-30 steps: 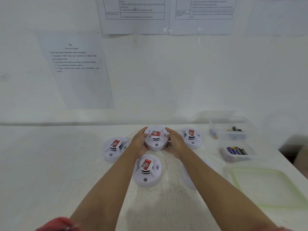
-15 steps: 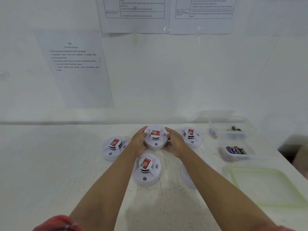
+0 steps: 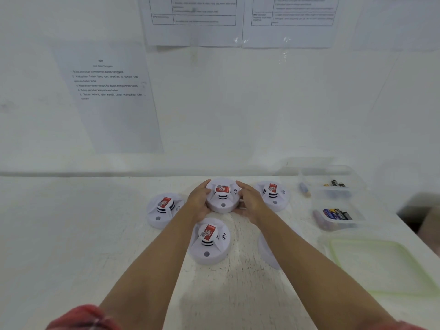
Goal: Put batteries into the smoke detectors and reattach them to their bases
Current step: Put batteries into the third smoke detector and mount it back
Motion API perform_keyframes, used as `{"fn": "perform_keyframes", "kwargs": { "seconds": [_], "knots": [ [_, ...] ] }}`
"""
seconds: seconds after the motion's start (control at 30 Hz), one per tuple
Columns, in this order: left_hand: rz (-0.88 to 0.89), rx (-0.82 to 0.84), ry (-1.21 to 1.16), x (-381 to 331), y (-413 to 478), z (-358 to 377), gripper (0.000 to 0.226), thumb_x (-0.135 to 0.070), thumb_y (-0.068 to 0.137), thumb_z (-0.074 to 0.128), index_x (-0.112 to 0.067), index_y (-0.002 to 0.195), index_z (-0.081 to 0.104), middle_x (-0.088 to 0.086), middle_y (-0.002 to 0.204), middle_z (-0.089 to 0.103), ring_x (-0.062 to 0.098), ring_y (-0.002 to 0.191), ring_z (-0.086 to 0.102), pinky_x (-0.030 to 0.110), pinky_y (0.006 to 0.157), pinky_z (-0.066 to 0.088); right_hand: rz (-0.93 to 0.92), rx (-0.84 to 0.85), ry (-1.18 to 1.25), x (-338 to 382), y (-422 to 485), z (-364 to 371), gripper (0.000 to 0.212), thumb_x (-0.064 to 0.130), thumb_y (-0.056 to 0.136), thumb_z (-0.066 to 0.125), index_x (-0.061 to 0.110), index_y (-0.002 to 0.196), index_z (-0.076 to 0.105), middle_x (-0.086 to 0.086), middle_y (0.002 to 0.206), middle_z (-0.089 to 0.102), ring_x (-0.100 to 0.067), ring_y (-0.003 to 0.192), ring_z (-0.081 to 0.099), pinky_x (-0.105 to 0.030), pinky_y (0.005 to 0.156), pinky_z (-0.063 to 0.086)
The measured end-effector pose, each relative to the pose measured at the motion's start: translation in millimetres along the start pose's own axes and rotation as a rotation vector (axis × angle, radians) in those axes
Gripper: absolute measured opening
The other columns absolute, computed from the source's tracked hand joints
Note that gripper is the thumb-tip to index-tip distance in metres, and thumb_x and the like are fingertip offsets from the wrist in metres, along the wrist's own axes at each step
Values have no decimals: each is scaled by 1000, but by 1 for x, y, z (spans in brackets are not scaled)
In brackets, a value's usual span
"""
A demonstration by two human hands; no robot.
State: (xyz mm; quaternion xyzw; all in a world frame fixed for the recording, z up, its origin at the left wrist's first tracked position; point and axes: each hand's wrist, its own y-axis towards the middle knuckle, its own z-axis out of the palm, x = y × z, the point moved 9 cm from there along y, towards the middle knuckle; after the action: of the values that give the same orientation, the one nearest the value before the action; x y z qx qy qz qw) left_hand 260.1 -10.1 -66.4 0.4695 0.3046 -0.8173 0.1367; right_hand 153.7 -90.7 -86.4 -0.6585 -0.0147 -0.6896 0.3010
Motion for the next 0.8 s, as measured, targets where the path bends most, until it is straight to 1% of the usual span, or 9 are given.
{"fn": "perform_keyframes", "kwargs": {
  "seconds": [0.13, 0.2, 0.3, 0.43, 0.53, 0.6, 0.67, 0.7, 0.8],
  "knots": [
    [8, 9, 17, -3, -4, 2, 35, 3, 100, 24, -9, 93, 56, 19, 137, 49, 19, 76, 54, 31, 72, 45, -5, -1, -16, 1, 0, 1, 47, 0, 94, 29, 18, 132, 49, -12, 136, 50, -26, 103, 51, -35, 83, 48],
    [11, 12, 12, -3, -4, 2, 38, 3, 100, 24, -11, 85, 55, 20, 137, 49, 18, 75, 54, 31, 71, 45, -7, -3, -32, 1, 0, 1, 47, 1, 94, 29, 19, 133, 48, -12, 136, 49, -26, 105, 51, -36, 84, 49],
    [13, 14, -6, -2, -3, 2, 35, 4, 100, 24, -6, 103, 58, 20, 137, 48, 18, 75, 54, 35, 77, 46, -6, -5, -45, 1, 1, 0, 47, 1, 94, 29, 20, 132, 49, -11, 136, 50, -26, 105, 51, -36, 86, 49],
    [15, -10, -2, -1, 0, -2, 37, 4, 100, 24, -1, 120, 55, 19, 135, 49, 18, 75, 54, 30, 71, 45, -7, -8, -50, 2, 1, 0, 49, -1, 92, 30, 19, 132, 49, -11, 136, 50, -25, 104, 51, -36, 90, 49],
    [7, -21, 4, 1, 2, -3, 36, 3, 100, 25, -5, 107, 59, 19, 131, 51, 18, 75, 54, 30, 71, 45, -7, -12, -56, 2, 3, 0, 49, -2, 92, 30, 18, 133, 49, -11, 138, 49, -26, 110, 51, -39, 99, 47],
    [3, -21, 23, 2, 4, -3, 37, 3, 100, 24, -3, 118, 56, 18, 131, 52, 19, 76, 54, 30, 73, 45, -11, -12, -62, 2, 4, 0, 49, -2, 92, 30, 17, 133, 49, -11, 138, 48, -27, 115, 50, -39, 101, 46],
    [-2, -16, 25, 3, 4, -3, 35, 2, 100, 24, -8, 105, 58, 14, 124, 53, 20, 78, 55, 31, 73, 46, -16, -10, -71, 3, 4, 0, 49, -2, 92, 30, 17, 134, 48, -10, 138, 48, -26, 114, 50, -39, 100, 46],
    [-3, -15, 20, 3, 5, -3, 35, 2, 100, 25, -10, 100, 57, 13, 123, 53, 22, 82, 56, 33, 75, 46, -22, -9, -77, 3, 5, 0, 49, -2, 92, 30, 16, 134, 48, -10, 138, 48, -26, 116, 50, -39, 101, 45],
    [-22, -55, 44, 5, 12, -9, 40, 2, 100, 27, -6, 134, 47, 10, 137, 47, 32, 114, 52, 41, 95, 43, -43, -16, -132, 3, 8, 0, 48, -1, 92, 31, 16, 134, 48, -10, 140, 47, -28, 125, 47, -39, 103, 44]
  ]
}}
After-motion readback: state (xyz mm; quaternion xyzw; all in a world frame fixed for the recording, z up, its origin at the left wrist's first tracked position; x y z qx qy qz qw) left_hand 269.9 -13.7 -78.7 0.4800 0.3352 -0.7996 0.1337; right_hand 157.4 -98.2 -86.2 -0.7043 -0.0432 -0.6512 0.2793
